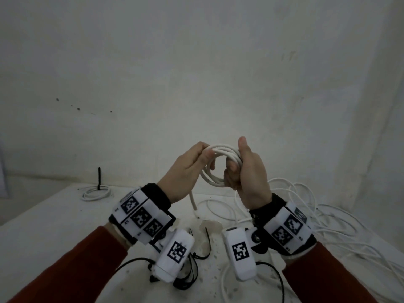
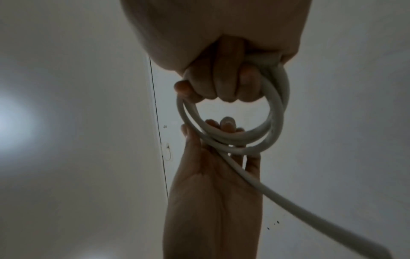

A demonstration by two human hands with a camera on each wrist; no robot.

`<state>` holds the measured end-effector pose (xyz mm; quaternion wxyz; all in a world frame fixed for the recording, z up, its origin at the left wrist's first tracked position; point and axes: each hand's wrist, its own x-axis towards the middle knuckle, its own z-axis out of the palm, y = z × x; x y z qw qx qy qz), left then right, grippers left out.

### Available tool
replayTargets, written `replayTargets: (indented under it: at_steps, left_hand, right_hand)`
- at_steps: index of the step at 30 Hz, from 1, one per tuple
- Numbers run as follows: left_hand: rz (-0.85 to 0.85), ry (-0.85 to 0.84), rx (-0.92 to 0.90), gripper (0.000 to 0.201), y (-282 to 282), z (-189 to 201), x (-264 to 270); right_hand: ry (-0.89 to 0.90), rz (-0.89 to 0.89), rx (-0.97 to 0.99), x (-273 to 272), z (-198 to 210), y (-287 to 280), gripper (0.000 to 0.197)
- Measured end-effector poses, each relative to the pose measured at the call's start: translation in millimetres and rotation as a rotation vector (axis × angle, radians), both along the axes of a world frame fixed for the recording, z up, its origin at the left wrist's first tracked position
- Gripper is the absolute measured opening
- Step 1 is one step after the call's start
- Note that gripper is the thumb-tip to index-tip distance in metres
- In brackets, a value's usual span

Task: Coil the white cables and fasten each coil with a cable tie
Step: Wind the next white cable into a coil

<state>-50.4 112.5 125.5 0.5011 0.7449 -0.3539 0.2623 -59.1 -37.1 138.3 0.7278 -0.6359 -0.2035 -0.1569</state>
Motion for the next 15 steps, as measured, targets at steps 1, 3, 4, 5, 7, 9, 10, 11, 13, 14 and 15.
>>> replayTargets:
  at_steps: [1,3,4,5,7,9,10,11,13,14,15]
  left_hand:
    - [-0.036,0.045,-0.048,0.032,-2,0,1]
    - [-0.132,0.168,-0.168,0.030,-7,0,0]
    - [-0.178,0.218,-0.217,0.028,-10,1,-1]
    - [-0.194,0.234,-0.245,0.027,-12,1,-2]
    - [-0.154,0.211,-0.239,0.025,-14,1,-3]
    - [-0.089,0.189,-0.207,0.025,-12,1,-1]
    - [-0.060,0.177,-0.179,0.025,-9,0,1]
    - [-0.026,0.164,-0.146,0.025,-6,0,4]
    - [0.031,0.155,-0.095,0.025,-1,0,7]
    - [0.044,0.162,-0.105,0.025,0,1,9]
    - [0.051,0.177,-0.146,0.026,1,2,10]
  right_hand:
    - [0.007,-0.032,0.033,0,-1,2,0.071]
    - [0.034,-0.073,0.115,2,-3,7,0.067]
    - [0.048,-0.085,0.156,2,-4,9,0.065]
    - [0.057,-0.089,0.186,3,-5,11,0.063]
    - [0.064,-0.080,0.193,5,-8,14,0.059]
    - [0.061,-0.069,0.116,6,-10,15,0.056]
    - [0.055,-0.067,0.062,6,-11,14,0.054]
    - [0.046,-0.067,0.017,6,-11,13,0.053]
    - [0.039,-0.047,-0.023,6,-10,10,0.051]
    - [0.053,-0.020,-0.015,7,-10,9,0.049]
    - [0.067,0.013,0.005,7,-11,8,0.046]
